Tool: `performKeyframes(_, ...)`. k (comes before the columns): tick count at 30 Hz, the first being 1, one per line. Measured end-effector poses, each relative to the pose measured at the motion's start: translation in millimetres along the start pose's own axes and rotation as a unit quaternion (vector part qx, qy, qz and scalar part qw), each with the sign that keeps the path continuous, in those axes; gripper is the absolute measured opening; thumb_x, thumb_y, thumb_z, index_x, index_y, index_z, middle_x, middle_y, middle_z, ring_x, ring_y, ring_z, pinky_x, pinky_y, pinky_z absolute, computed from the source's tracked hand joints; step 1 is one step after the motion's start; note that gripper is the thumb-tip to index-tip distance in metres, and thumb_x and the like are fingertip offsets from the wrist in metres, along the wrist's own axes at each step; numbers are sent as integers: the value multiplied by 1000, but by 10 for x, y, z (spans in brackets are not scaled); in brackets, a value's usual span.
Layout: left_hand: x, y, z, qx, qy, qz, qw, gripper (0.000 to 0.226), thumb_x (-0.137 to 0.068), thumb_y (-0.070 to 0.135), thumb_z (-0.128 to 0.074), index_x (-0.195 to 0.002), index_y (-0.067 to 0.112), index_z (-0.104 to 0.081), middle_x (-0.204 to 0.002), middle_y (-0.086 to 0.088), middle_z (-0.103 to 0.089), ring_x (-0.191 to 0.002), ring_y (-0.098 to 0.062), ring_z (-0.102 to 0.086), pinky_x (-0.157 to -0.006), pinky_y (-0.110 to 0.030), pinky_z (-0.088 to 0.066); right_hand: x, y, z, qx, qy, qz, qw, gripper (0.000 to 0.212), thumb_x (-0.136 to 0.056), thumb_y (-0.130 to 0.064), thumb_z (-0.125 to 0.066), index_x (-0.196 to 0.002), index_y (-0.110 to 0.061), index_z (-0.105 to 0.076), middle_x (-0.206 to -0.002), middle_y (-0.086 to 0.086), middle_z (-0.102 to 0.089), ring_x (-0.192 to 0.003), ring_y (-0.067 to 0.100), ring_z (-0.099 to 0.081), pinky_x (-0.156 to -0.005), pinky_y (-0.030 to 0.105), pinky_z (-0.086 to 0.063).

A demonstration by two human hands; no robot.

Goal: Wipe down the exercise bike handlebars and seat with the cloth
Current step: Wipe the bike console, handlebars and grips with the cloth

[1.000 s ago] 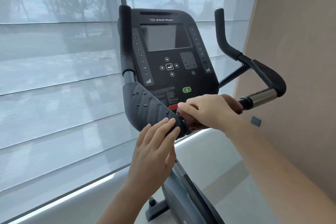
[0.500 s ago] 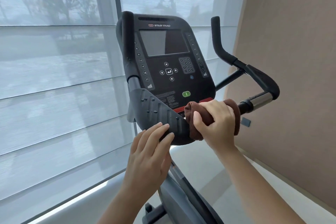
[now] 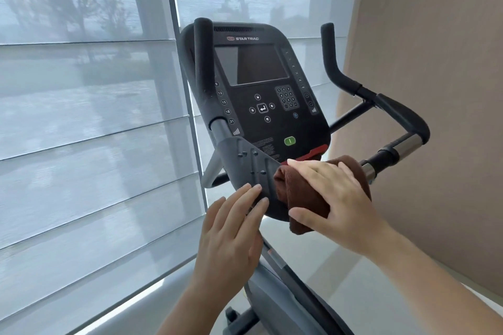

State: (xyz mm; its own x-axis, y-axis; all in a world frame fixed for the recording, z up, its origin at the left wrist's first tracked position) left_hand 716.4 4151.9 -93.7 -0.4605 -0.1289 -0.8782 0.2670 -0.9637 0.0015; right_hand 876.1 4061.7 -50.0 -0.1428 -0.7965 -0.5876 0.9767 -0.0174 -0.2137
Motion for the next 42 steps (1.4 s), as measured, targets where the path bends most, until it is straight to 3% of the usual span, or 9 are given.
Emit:
performKeyframes(5, -17, -95, 23, 20, 11, 28, 999, 31, -84, 7, -46, -114, 8, -53, -123, -12, -58, -120, -23, -47, -95, -38, -39, -274, -101, 12, -4, -44, -7, 999, 61, -77, -63, -34, -125, -31, -50, -106, -2, -50, -101, 16, -46, -97, 39, -34)
performKeyframes(10, -55, -140, 33, 9, 20, 46, 999, 32, -85, 9, -44, -108, 2, -64, -121, -13, -59, -116, -24, -49, -94, -39, -39, -660, -202, -45, -40, -80, 12, 996, 40, -86, -52, -50, -122, -35, -47, -105, 0, -46, -101, 16, -42, -96, 40, -35)
performKeyframes(14, -51, -159, 57, 1, 17, 70, 997, 33, -83, 9, -43, -107, 1, -65, -121, -13, -59, -114, -24, -50, -94, -38, -39, -550, -165, -33, -49, -80, 43, 995, 43, -83, -55, -45, -123, -37, -45, -109, -5, -43, -102, 10, -38, -97, 31, -30)
performKeyframes(18, -62, -205, 90, 2, 2, 46, 999, 33, -84, 11, -43, -109, 4, -62, -120, -14, -60, -111, -24, -50, -93, -37, -39, -391, -78, -20, -26, -66, 78, 994, 44, -82, -57, -39, -120, -36, -48, -106, -7, -42, -99, 7, -36, -96, 32, -29)
performKeyframes(22, -79, -264, 107, 3, 3, 30, 1000, 32, -81, 9, -43, -113, 11, -51, -119, -13, -61, -110, -26, -53, -90, -40, -42, -727, -196, -106, -76, -74, 53, 993, 42, -83, -55, -43, -117, -34, -51, -104, -3, -44, -101, 13, -40, -96, 38, -35)
performKeyframes(27, -87, -310, 108, 8, 2, 21, 1000, 35, -79, 7, -44, -113, 13, -49, -119, -14, -61, -108, -27, -56, -88, -42, -44, -1048, -337, -187, -119, -86, 19, 989, 41, -82, -46, -46, -119, -28, -52, -104, 3, -45, -106, 18, -39, -100, 41, -34)
performKeyframes(34, -101, -446, 91, 40, -18, -22, 999, 38, -77, 1, -45, -113, 11, -49, -119, -16, -59, -110, -27, -51, -90, -40, -43, -440, -190, 56, -15, -81, 60, 995, 41, -83, -52, -43, -113, -27, -57, -100, -4, -49, -95, 15, -45, -88, 35, -39)
performKeyframes(37, -133, -569, 110, 43, -39, -59, 997, 40, -76, 1, -47, -114, 11, -48, -118, -16, -59, -110, -27, -50, -90, -38, -41, -639, -275, -23, -30, -73, 24, 997, 40, -83, -51, -46, -113, -26, -57, -99, 0, -50, -95, 16, -45, -88, 33, -38)
performKeyframes(42, -276, -911, 152, 7, -71, -72, 995, 32, -82, 13, -49, -111, 6, -61, -118, -16, -59, -109, -28, -52, -90, -39, -39, -1091, -437, -206, -60, -46, -25, 997, 29, -89, -33, -58, -115, -22, -55, -101, 7, -50, -102, 22, -45, -95, 36, -35)
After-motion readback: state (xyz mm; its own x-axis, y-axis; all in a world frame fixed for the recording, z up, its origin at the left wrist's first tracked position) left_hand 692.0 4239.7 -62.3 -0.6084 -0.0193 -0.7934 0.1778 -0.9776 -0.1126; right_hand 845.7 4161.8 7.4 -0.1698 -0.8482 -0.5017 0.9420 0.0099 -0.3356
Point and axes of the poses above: each hand's wrist, its own x-axis away from the middle knuckle, its own z-axis out of the back of the hand, y = z × x, the point moved 2 cm from there along -x, towards the middle knuckle
